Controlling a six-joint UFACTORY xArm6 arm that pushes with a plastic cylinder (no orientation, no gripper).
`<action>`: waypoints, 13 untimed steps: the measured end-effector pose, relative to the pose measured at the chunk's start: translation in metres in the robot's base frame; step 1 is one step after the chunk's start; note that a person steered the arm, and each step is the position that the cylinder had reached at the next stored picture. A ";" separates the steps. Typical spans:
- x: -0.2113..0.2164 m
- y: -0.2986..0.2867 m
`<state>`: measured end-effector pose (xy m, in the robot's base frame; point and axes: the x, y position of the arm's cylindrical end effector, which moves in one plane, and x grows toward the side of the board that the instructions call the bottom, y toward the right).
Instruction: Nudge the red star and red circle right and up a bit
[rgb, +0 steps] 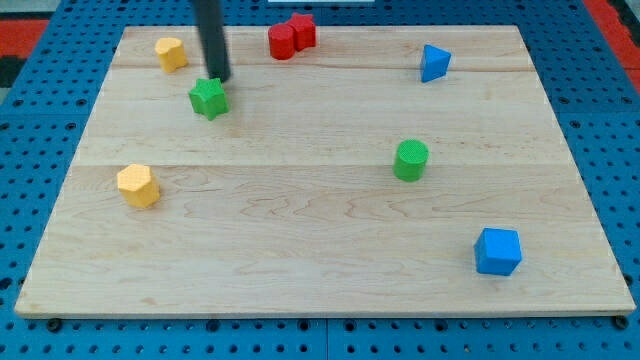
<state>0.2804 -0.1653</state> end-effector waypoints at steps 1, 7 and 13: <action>-0.059 -0.024; -0.088 0.077; -0.079 0.065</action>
<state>0.2018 -0.1007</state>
